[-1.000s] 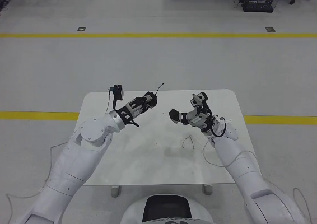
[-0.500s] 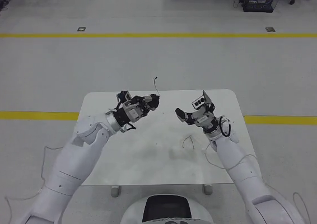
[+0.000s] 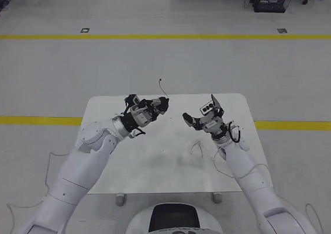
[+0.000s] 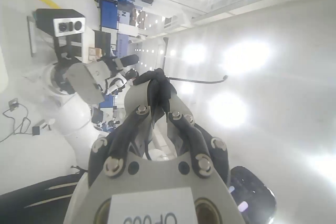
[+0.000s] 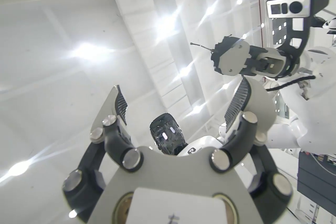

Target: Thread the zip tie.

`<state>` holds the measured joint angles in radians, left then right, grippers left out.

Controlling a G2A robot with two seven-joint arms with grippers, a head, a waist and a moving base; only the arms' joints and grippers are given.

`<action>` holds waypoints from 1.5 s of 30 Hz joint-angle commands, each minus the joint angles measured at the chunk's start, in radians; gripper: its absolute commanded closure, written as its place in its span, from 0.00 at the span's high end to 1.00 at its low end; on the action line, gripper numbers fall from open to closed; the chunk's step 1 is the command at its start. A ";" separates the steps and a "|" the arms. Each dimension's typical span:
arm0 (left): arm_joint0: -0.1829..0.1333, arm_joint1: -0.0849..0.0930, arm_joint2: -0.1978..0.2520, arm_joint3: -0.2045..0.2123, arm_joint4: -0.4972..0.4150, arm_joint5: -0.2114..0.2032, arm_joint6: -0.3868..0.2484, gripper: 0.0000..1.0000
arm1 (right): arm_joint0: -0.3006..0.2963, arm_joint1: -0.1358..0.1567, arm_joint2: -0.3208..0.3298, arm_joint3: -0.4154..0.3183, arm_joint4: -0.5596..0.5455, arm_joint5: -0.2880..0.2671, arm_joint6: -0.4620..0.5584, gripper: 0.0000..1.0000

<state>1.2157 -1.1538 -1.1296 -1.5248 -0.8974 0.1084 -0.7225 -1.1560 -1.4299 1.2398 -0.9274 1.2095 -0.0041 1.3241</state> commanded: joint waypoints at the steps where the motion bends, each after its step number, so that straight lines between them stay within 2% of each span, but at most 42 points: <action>1: 0.000 0.000 0.001 0.005 0.015 0.004 -0.004 0.00 | -0.001 0.000 0.000 -0.002 0.001 0.001 -0.002 1.00; 2: -0.001 -0.001 -0.003 0.006 -0.008 0.002 -0.004 0.00 | -0.001 -0.001 -0.001 -0.002 0.001 0.002 -0.004 1.00; 3: -0.010 0.003 0.003 0.006 0.073 -0.005 -0.002 0.00 | 0.000 -0.001 -0.002 -0.002 0.001 0.003 -0.005 1.00; 4: -0.009 0.004 0.007 0.006 0.090 -0.004 -0.012 0.00 | 0.000 -0.002 -0.003 -0.001 0.001 0.003 -0.005 1.00; 5: 0.000 0.001 0.002 0.007 0.010 -0.001 -0.023 0.00 | 0.001 -0.002 -0.005 0.000 0.001 0.003 -0.005 1.00; 7: -0.009 0.005 0.007 0.008 0.078 -0.004 -0.021 0.00 | 0.004 -0.003 -0.007 0.003 0.002 0.001 -0.006 1.00; 9: -0.001 0.000 0.001 0.009 -0.011 -0.001 -0.032 0.00 | 0.006 -0.005 -0.010 0.007 0.008 0.001 -0.003 1.00; 11: -0.005 0.001 0.002 0.009 -0.002 0.004 -0.035 0.00 | 0.009 -0.008 -0.014 0.013 0.013 0.000 -0.001 1.00; 18: 0.000 -0.002 0.002 -0.013 -0.083 0.038 -0.043 0.00 | 0.030 -0.023 -0.036 0.044 0.054 -0.009 0.033 1.00; 20: -0.010 0.002 0.002 -0.019 -0.002 0.034 -0.018 0.00 | 0.034 -0.023 -0.038 0.049 0.052 -0.011 0.034 1.00; 25: -0.010 0.002 0.002 -0.019 -0.002 0.034 -0.018 0.00 | 0.034 -0.023 -0.038 0.049 0.052 -0.011 0.034 1.00; 28: 0.003 -0.005 0.010 -0.022 -0.084 0.032 -0.002 0.00 | 0.027 -0.023 -0.040 0.029 0.045 -0.011 0.022 1.00; 31: 0.005 -0.016 0.028 -0.021 -0.187 0.031 -0.018 0.00 | 0.006 -0.027 -0.042 0.000 0.083 0.015 0.050 1.00; 35: 0.000 -0.022 0.040 -0.007 -0.245 0.036 -0.037 0.00 | 0.003 -0.037 -0.054 0.004 0.129 0.019 0.066 1.00; 41: -0.003 -0.024 0.046 -0.003 -0.234 0.009 -0.087 0.00 | 0.007 -0.052 -0.084 -0.010 0.169 0.028 0.066 1.00; 45: -0.003 -0.024 0.046 -0.003 -0.234 0.009 -0.087 0.00 | -0.005 -0.054 -0.089 -0.050 0.181 0.005 0.066 1.00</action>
<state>1.2126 -1.1780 -1.0833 -1.5281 -1.1312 0.1173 -0.8101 -1.1577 -1.4835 1.1508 -0.9724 1.3865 0.0025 1.3900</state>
